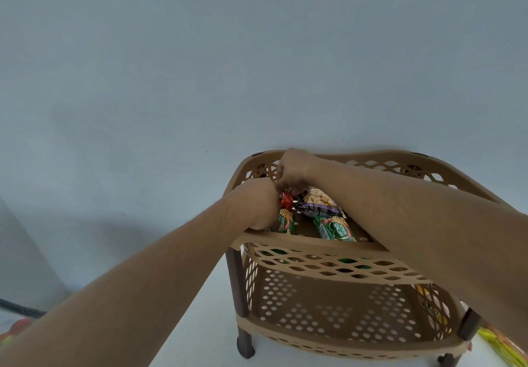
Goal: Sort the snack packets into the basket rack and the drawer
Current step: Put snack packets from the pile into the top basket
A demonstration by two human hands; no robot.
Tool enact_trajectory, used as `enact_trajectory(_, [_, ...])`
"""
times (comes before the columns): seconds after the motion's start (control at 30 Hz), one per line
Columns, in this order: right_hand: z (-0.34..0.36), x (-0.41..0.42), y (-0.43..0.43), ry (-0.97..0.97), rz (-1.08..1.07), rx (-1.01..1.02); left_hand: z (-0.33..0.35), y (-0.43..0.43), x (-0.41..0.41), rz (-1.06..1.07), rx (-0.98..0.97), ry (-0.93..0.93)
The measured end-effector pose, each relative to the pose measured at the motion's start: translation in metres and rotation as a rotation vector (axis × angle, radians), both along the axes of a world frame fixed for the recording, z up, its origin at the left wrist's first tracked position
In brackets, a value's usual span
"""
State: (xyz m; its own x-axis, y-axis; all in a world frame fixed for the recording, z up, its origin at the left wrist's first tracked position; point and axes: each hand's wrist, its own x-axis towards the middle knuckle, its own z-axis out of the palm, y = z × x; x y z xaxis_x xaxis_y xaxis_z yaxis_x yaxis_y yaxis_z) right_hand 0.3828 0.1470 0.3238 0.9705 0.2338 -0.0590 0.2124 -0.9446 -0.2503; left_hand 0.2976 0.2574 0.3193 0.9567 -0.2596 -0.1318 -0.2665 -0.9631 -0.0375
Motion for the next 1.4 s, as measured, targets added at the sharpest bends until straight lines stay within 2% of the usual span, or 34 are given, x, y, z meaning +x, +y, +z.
enact_trajectory(0.17, [-0.01,-0.002,0.0,-0.107,0.09,-0.169,-0.004,0.001,0.003,-0.005,-0.017,0.001])
enact_trajectory(0.57, [-0.013,-0.005,-0.008,-0.134,0.042,0.01,-0.013,0.005,0.009,0.038,-0.215,-0.059])
enact_trajectory(1.07, [0.017,-0.095,-0.05,-0.364,0.055,0.206,-0.001,0.003,-0.054,0.087,-0.435,-0.377])
enact_trajectory(1.23, [0.016,-0.142,-0.067,-0.458,0.059,0.319,-0.011,0.001,-0.091,0.063,-0.551,-0.559])
enact_trajectory(1.4, [-0.001,-0.207,-0.091,-0.674,0.08,0.369,-0.042,-0.008,-0.138,-0.042,-0.616,-0.747])
